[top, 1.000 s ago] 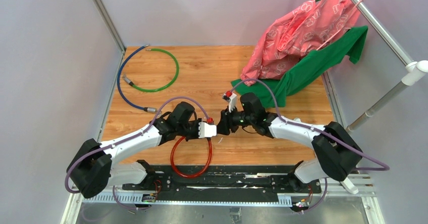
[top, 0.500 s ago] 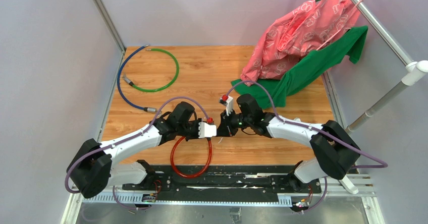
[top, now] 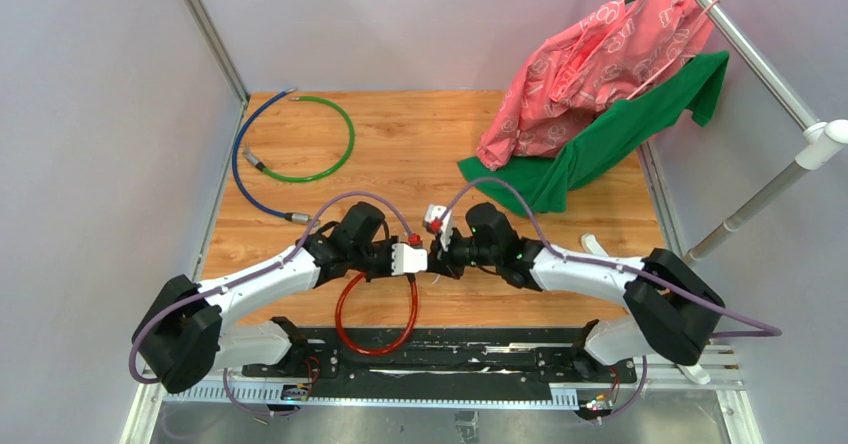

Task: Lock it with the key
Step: Lock the lock.

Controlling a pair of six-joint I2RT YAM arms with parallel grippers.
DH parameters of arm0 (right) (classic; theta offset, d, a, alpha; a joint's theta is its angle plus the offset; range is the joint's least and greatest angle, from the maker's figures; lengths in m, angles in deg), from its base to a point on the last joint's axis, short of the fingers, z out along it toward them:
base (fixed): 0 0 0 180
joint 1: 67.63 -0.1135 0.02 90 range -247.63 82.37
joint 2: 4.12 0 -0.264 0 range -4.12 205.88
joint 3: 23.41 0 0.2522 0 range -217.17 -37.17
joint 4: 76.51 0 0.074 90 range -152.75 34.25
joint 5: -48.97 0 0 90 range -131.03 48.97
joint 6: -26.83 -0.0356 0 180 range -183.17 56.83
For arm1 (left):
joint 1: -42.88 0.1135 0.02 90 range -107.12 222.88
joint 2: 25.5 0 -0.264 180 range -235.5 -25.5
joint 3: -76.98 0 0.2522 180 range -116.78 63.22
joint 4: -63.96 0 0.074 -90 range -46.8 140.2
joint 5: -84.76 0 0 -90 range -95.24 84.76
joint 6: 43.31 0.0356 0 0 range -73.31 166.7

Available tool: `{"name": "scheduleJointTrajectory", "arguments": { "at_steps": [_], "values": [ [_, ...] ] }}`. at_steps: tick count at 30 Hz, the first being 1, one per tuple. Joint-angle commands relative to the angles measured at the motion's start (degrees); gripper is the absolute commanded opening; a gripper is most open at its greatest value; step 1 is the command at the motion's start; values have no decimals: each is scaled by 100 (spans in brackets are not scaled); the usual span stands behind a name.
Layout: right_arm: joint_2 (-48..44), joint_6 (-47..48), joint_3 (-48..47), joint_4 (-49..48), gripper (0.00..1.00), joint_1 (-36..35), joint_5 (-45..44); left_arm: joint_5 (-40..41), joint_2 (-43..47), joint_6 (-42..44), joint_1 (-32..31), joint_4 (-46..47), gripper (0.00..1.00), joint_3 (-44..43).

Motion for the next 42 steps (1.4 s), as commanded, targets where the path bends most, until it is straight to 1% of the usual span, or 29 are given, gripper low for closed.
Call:
{"name": "scheduleJointTrajectory", "arguments": {
  "at_steps": [1, 6, 8, 10, 13, 16, 18, 23, 26, 30, 39, 42],
  "values": [
    [-280, 2108, 663, -1570, 0, -408, -675, -638, 90, 66, -23, 50, 0, -199],
    [-199, 2725, 765, -1817, 0, -446, -544, -542, 93, 94, -14, 45, 0, -210],
    [-182, 2776, 775, -1877, 0, -451, -571, -488, 89, 116, -14, 43, 0, -208],
    [-207, 2591, 623, -1522, 0, -447, -652, -395, 78, 182, -14, 37, 0, -195],
    [-364, 1971, 361, -691, 0, -370, -577, -115, 82, 331, -14, 71, 0, -131],
    [-652, 1407, 457, -310, 0, -319, -297, 99, 90, 484, -5, 70, 0, -72],
    [-826, 1165, 571, -137, 0, -311, -282, 217, 97, 584, -5, 96, 0, -22],
    [-1064, 809, 776, 42, 0, -185, -384, 428, 77, 723, -7, 178, 0, 60],
    [-1140, 776, 784, 98, 0, -104, -364, 427, 70, 737, -5, 159, 0, 57],
    [-1155, 710, 661, 482, 0, 80, -379, 493, 82, 804, -5, 121, 0, 66],
    [-1184, 365, 668, 398, 0, 284, 20, 452, 93, 783, -5, 158, 0, 73],
    [-1081, -92, 530, 426, 0, 476, 223, 419, 100, 802, -6, 149, 0, 67]
  ]
}}
